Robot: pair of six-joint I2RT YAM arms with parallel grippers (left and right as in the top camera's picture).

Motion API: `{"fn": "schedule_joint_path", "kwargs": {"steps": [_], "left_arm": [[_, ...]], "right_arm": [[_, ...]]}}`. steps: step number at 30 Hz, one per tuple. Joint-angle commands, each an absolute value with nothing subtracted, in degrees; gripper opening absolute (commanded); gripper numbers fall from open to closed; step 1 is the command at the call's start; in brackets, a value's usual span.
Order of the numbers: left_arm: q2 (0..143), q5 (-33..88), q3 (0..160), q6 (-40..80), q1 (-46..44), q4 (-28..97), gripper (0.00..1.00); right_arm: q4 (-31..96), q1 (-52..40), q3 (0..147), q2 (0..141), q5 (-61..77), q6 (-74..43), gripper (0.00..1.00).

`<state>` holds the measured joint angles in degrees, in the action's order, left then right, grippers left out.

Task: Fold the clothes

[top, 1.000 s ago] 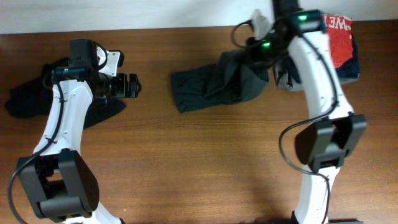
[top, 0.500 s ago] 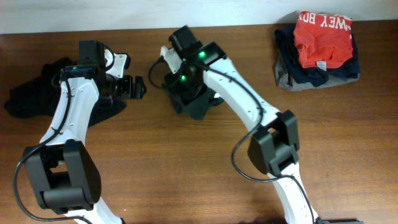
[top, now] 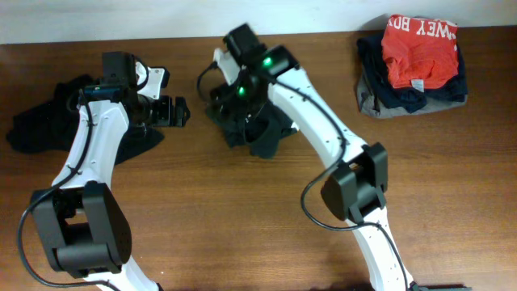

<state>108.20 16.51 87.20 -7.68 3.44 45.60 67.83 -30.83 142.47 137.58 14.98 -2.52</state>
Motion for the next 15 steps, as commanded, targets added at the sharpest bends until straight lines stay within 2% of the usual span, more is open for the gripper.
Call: {"fn": "schedule_joint_path", "kwargs": {"steps": [1, 8, 13, 15], "left_arm": [[108.38, 16.73, 87.29, -7.20, 3.53, 45.12, 0.99], [108.38, 16.71, 87.29, -7.22, 3.53, 43.90, 0.99], [108.38, 16.73, 87.29, -7.18, 3.53, 42.37, 0.99], [108.44, 16.71, 87.29, -7.18, 3.53, 41.76, 0.99]], "right_arm": [[74.11, -28.23, 151.37, 132.25, 8.03, -2.00, 0.79], [89.84, -24.23, 147.87, 132.92, 7.88, -3.53, 0.79], [90.50, -25.41, 139.48, 132.92, 7.40, -7.51, 0.76], [88.88, -26.46, 133.95, 132.92, 6.83, -11.88, 0.72]]}}
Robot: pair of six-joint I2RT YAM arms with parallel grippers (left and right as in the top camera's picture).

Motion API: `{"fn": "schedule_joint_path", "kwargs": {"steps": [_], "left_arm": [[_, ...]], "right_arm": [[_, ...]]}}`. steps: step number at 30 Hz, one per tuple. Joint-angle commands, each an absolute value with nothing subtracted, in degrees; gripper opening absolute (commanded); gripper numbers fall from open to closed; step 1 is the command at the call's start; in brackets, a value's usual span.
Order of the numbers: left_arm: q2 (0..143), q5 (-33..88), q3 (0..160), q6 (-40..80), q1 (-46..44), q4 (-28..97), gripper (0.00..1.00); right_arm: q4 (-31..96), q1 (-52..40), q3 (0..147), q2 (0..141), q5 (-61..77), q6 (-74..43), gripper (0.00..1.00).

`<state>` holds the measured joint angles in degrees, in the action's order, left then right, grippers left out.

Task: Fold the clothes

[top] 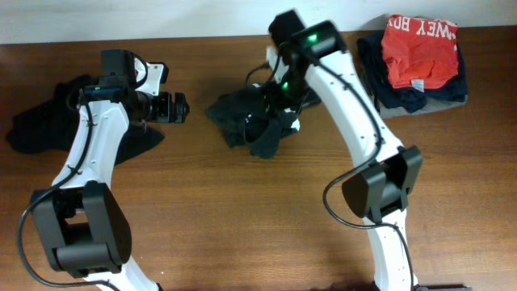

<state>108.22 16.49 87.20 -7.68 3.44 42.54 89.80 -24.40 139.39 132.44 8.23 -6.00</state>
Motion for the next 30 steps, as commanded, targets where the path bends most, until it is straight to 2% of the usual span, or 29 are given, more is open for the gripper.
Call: {"fn": "schedule_joint_path", "kwargs": {"steps": [1, 8, 13, 17, 26, 30], "left_arm": [[108.68, 16.71, 87.29, -7.18, 3.53, 41.45, 0.99], [112.46, 16.75, 87.29, -7.20, 3.49, 34.83, 0.99], [118.50, 17.56, 87.29, -7.27, 2.85, 26.79, 0.98], [122.76, 25.28, 87.29, -11.29, 1.56, 22.65, 0.94], [125.32, 34.72, 87.44, -13.41, -0.36, 19.44, 0.94], [125.27, 38.17, 88.49, -13.15, 1.93, 19.29, 0.99]], "right_arm": [[88.16, -26.81, 132.40, 132.92, 6.83, -13.21, 0.70], [81.10, -30.44, 126.61, 132.92, 6.74, -20.12, 0.67], [77.06, -30.89, 125.73, 132.92, 6.74, -22.33, 0.59], [76.69, -30.72, 124.84, 132.92, 6.76, -22.81, 0.58], [76.64, -30.68, 124.38, 132.92, 6.76, -22.39, 0.58], [76.64, -30.68, 124.38, 132.92, 6.76, -21.45, 0.58]]}}
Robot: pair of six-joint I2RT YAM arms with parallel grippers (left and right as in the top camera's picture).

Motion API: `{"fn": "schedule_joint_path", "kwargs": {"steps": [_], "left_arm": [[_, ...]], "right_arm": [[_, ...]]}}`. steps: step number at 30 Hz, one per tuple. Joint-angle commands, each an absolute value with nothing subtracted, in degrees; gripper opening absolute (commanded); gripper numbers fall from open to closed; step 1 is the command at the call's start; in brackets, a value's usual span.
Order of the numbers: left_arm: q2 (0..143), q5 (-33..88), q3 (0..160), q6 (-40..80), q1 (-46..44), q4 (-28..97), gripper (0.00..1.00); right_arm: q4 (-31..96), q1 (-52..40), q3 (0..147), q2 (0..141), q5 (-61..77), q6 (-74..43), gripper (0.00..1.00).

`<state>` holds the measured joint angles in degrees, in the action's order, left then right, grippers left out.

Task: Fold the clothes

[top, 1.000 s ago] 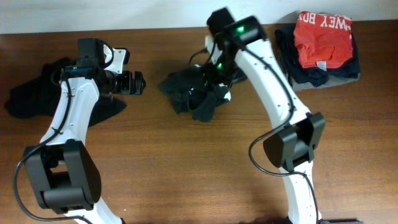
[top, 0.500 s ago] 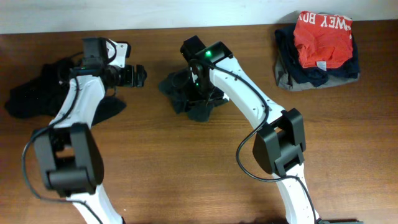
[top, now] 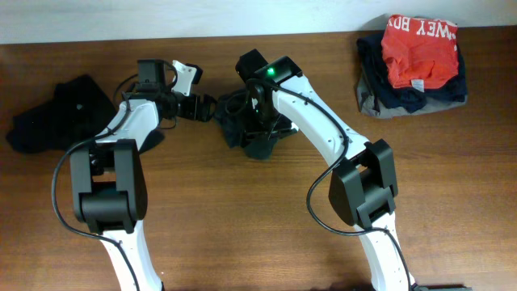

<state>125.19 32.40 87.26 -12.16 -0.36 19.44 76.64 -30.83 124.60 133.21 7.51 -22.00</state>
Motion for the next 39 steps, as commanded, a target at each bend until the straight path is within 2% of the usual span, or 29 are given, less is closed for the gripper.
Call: {"fn": "schedule_joint_path", "kwargs": {"steps": [1, 5, 7, 10, 15, 16, 19, 20, 25, 28, 29, 31, 34, 36, 39], "left_arm": [[125.27, 39.99, 88.60, -13.15, 2.90, 19.31, 0.99], [125.27, 48.10, 88.60, -13.17, 6.83, 19.53, 0.99], [125.27, 51.44, 88.60, -13.19, 8.23, 19.55, 0.93], [125.29, 55.35, 88.60, -13.43, 8.69, 19.70, 0.89], [125.75, 55.75, 88.53, -16.47, 5.82, 21.19, 0.89], [126.04, 55.66, 88.53, -16.69, 5.06, 21.19, 0.85], [126.45, 54.50, 88.53, -16.86, 3.33, 21.12, 0.83], [126.65, 53.58, 88.53, -16.86, 2.66, 21.08, 0.79], [126.65, 53.56, 88.53, -16.86, 0.93, 21.04, 0.73], [127.07, 50.98, 88.53, -16.88, -0.36, 21.02, 0.63], [127.24, 49.84, 88.53, -16.86, -0.82, 20.99, 0.55], [127.57, 48.05, 88.53, -16.82, -1.41, 20.71, 0.30], [127.61, 47.03, 88.53, -16.73, -1.72, 19.66, 0.02], [127.61, 45.87, 88.55, -14.72, -1.72, 18.02, 0.01], [127.61, 41.34, 88.55, -11.49, -1.72, 15.77, 0.01]], "right_arm": [[76.64, -30.68, 124.38, 132.92, 6.76, -21.30, 0.58], [76.49, -30.68, 124.38, 132.92, 6.76, -21.28, 0.58], [76.29, -30.70, 124.38, 132.92, 6.76, -21.28, 0.57], [76.03, -30.70, 124.38, 132.92, 6.79, -21.28, 0.57], [75.92, -30.70, 124.38, 132.92, 6.79, -21.28, 0.57], [75.92, -30.70, 124.38, 132.92, 6.76, -21.26, 0.55], [75.81, -30.70, 124.38, 132.92, 6.76, -21.26, 0.53], [75.81, -30.70, 124.38, 132.92, 6.79, -21.23, 0.52], [75.79, -30.70, 124.38, 132.92, 6.81, -20.36, 0.51], [75.79, -30.70, 124.38, 132.92, 6.81, -20.36, 0.50], [75.79, -30.70, 124.38, 132.92, 6.81, -20.38, 0.46], [75.83, -30.70, 124.38, 132.92, 6.81, -20.38, 0.37], [76.31, -30.70, 124.38, 132.92, 6.81, -20.40, 0.14], [76.97, -30.70, 124.38, 132.92, 6.81, -20.43, 0.04], [78.13, -30.70, 124.38, 132.92, 6.79, -20.43, 0.04]]}}
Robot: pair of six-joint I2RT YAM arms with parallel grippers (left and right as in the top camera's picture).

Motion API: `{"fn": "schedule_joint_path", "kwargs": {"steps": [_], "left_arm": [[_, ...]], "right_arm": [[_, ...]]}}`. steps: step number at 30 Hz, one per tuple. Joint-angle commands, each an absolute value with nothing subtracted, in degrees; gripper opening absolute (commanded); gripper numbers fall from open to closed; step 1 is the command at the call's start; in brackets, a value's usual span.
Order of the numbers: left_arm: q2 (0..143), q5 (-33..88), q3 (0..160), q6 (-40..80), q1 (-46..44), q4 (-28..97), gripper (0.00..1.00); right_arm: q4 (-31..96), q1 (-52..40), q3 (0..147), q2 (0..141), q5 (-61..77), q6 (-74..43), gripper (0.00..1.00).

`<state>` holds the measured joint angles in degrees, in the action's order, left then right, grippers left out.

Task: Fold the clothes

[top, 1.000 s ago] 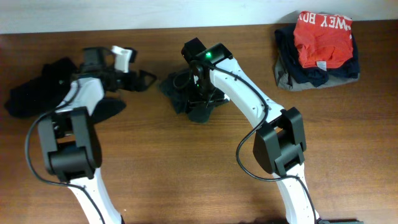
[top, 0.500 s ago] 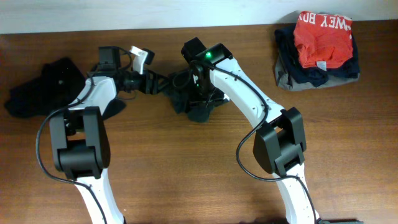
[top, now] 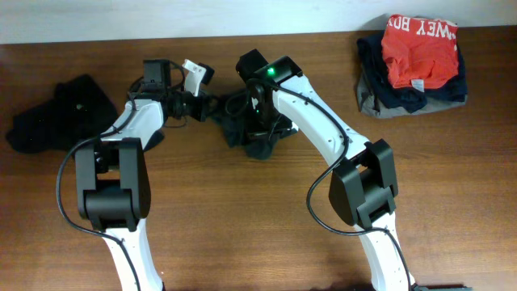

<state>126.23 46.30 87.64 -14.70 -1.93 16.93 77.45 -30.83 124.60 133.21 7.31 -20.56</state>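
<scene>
A crumpled dark garment (top: pixel 246 133) lies at the table's centre back. My left gripper (top: pixel 212 105) reaches in from the left, and its fingertips meet the garment's left edge. Dark fingers blend into dark cloth there, so its state does not show. My right gripper (top: pixel 258 123) points down onto the middle of the same garment. The right wrist above hides its jaws.
A second dark garment (top: pixel 56 117) is heaped at the far left. A folded stack (top: pixel 412 69) with an orange shirt on top sits at the back right corner. The table's back edge (top: pixel 323 34) runs just behind the arms.
My left gripper has shifted slightly right, from just short of the garment to its left edge. The right gripper and the garment are in about the same place.
My right gripper was on the central garment while the left hung well to its left. Then the right gripper stood farther right and the cloth was stretched out that way. Later it was back over the bunched garment, and the left had come close. Now the left touches the cloth.
</scene>
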Motion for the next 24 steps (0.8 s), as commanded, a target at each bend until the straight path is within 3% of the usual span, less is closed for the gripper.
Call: {"fn": "schedule_joint_path", "kwargs": {"steps": [1, 8, 17, 18, 20, 22, 24], "left_arm": [[127.61, 39.05, 88.55, -10.22, -1.72, 14.79, 0.01], [127.61, 28.08, 88.55, -6.68, -1.74, 7.27, 0.01], [127.61, 25.39, 88.55, -5.41, -1.83, -3.18, 0.02], [127.61, 25.41, 88.55, -5.41, -1.83, -3.70, 0.15], [127.61, 25.39, 88.55, -5.41, -1.83, -4.08, 0.61], [127.61, 25.43, 88.55, -5.37, -1.69, -4.10, 0.81], [127.48, 25.45, 88.79, -3.55, -1.23, -4.05, 0.93]], "right_arm": [[78.67, -30.74, 124.38, 132.92, 6.81, -20.43, 0.04], [81.67, -31.40, 124.38, 132.92, 6.81, -20.40, 0.04], [81.67, -32.73, 124.38, 132.92, 6.81, -20.40, 0.04], [81.67, -32.80, 124.38, 132.92, 6.81, -20.40, 0.07], [81.60, -32.95, 124.38, 132.92, 6.81, -20.36, 0.25], [81.38, -32.93, 124.42, 132.88, 7.07, -19.70, 0.40], [81.41, -32.93, 125.08, 132.64, 8.43, -18.04, 0.48]]}}
